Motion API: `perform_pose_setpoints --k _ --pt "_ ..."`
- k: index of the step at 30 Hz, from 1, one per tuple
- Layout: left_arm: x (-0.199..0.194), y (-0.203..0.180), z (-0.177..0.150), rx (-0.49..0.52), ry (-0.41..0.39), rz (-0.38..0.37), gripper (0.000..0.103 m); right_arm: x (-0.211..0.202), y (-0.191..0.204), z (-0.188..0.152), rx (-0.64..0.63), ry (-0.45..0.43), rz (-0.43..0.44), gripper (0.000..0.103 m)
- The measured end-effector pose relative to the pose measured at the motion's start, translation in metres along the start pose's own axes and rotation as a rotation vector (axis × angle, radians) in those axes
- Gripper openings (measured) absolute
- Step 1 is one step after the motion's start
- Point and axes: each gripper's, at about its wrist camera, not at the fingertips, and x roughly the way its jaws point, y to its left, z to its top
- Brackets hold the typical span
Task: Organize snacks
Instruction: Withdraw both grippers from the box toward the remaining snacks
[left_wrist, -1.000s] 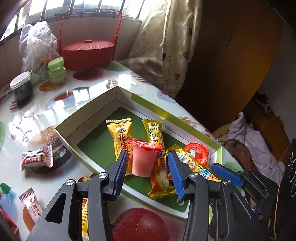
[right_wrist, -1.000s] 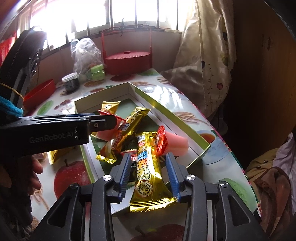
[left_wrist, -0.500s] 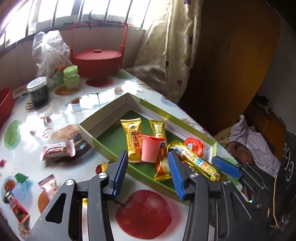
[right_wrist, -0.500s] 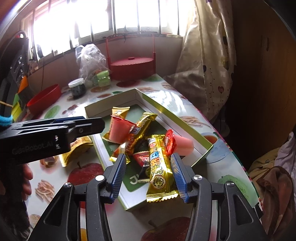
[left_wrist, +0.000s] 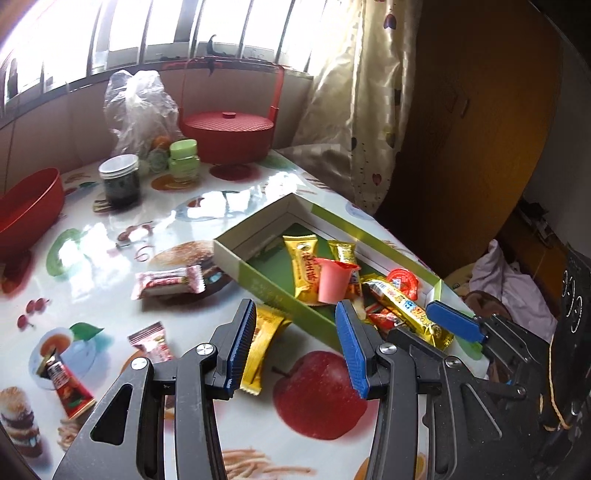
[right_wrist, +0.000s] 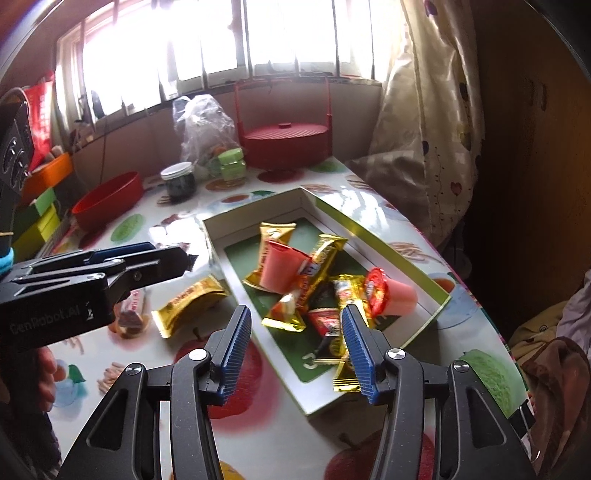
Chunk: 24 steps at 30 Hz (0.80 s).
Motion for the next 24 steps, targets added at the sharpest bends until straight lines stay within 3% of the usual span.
perform_pose_setpoints --k 10,24 --pt "-0.019 0.028 -0.011 -0.056 -0.026 0.045 0.046 0.004 0.027 0.005 -0.042 -0.001 0.064 0.052" --pt "-0.042 0.103 -0.035 -0.212 -0.042 0.163 0.046 0.033 0.062 0.01 -0.075 0.072 0.163 0.055"
